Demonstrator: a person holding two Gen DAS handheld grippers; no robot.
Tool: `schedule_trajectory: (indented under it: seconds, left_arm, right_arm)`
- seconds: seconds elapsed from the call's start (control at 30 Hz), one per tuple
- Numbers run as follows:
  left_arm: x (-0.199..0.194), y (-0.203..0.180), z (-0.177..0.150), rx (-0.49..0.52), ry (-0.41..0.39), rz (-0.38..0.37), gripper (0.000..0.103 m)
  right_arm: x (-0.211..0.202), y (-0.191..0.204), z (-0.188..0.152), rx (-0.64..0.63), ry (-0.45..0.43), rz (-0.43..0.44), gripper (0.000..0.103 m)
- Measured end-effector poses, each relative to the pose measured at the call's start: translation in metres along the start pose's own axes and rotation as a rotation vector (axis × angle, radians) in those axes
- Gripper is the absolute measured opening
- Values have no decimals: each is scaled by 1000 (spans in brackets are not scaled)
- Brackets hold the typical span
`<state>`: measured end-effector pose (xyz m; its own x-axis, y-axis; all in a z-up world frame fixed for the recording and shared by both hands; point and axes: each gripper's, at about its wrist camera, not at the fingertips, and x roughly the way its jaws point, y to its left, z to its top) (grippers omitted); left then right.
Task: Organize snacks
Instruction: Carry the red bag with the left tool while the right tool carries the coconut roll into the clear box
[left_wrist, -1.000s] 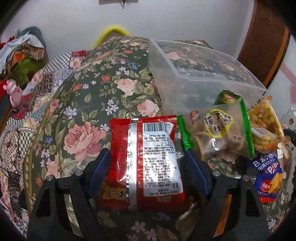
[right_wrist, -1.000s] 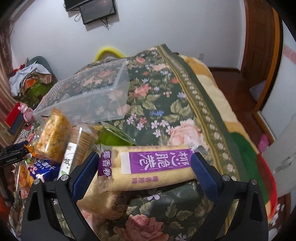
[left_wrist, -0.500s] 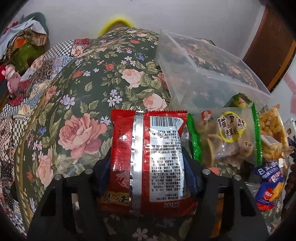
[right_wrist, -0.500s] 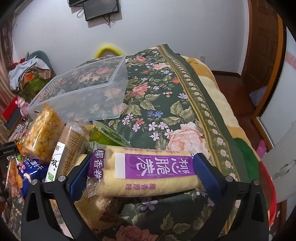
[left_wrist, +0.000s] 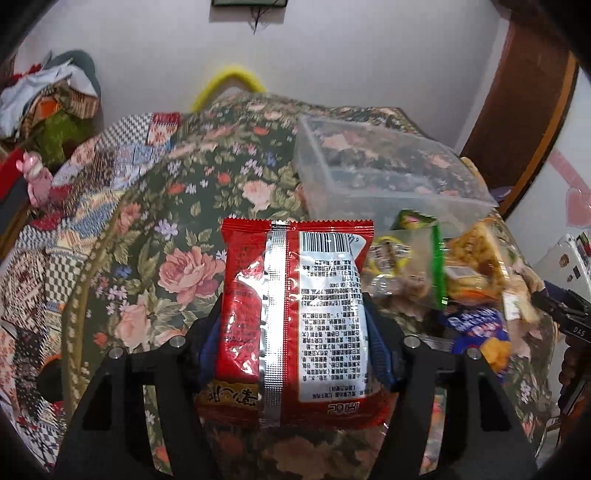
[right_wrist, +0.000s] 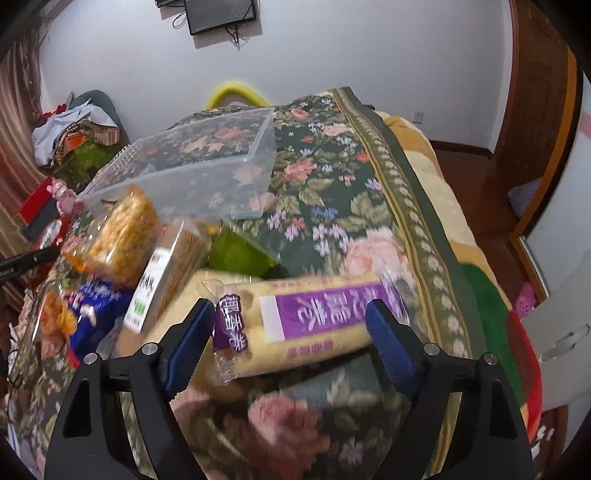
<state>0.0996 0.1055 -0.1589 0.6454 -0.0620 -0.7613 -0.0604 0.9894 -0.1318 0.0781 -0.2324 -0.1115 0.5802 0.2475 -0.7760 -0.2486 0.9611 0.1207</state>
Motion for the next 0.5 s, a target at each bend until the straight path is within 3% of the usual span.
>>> schedule_trajectory:
  seconds: [0.23, 0.5]
  left_arm:
    - [-36, -19, -3, 55, -67, -16, 66]
    - [-57, -31, -5, 55, -105, -61, 66]
  right_arm:
    - [-18, -15, -13, 78, 50, 13, 81]
    - [-23, -15, 15, 141, -27, 11, 81]
